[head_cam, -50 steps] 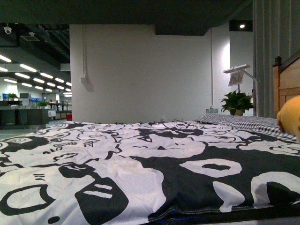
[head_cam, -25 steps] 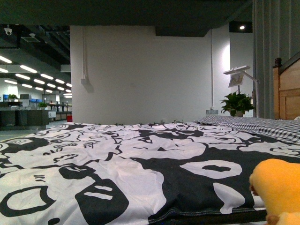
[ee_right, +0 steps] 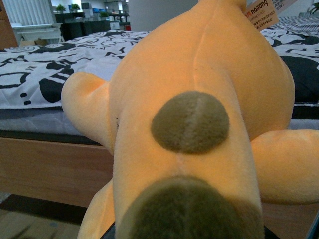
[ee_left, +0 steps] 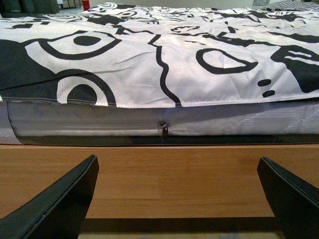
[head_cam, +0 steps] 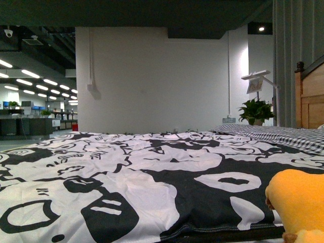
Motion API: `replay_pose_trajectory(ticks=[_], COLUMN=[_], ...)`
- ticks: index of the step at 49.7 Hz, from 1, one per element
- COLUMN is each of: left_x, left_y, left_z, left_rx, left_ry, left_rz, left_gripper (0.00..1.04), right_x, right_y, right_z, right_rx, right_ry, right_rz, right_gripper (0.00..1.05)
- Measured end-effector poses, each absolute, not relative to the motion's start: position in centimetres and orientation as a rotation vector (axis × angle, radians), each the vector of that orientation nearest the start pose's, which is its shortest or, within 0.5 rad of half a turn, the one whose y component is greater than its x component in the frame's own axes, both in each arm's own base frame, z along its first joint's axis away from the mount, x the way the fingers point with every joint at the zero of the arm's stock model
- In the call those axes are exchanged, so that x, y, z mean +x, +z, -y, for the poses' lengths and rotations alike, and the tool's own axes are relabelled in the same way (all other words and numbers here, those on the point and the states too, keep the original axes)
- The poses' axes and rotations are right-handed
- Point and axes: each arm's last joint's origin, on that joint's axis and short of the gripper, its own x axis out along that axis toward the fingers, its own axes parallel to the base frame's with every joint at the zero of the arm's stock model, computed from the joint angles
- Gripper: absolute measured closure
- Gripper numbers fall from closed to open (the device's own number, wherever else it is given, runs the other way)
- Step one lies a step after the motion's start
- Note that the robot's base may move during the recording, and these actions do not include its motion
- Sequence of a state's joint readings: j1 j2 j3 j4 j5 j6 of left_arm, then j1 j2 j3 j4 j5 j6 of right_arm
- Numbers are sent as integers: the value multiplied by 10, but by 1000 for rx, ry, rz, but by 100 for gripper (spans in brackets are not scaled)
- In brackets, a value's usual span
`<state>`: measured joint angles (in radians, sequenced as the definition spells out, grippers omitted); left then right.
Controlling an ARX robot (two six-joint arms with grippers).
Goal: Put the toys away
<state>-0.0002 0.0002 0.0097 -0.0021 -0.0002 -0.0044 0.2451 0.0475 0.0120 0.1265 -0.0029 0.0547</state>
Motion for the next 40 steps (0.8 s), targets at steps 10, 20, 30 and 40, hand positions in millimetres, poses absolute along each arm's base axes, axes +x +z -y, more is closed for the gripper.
replay_pose_trajectory(ticks=[10, 20, 30, 40], left_x=[97, 97, 97, 97], left_y=[167, 167, 167, 167], left_z=[0, 0, 0, 0], left_rx=[-5, -4, -4, -4], left_ry=[5, 0, -2, 0], left_rz=[8, 7, 7, 7], left_gripper=[6, 6, 6, 6], right_x=[96, 96, 96, 96], right_y=[176, 176, 176, 176], right_z=[-25, -25, -24, -25], right_rx=[65, 65, 66, 66], right_ry=[262, 254, 251, 251], right_rz=[83, 85, 88, 88], right_gripper=[85, 85, 85, 85])
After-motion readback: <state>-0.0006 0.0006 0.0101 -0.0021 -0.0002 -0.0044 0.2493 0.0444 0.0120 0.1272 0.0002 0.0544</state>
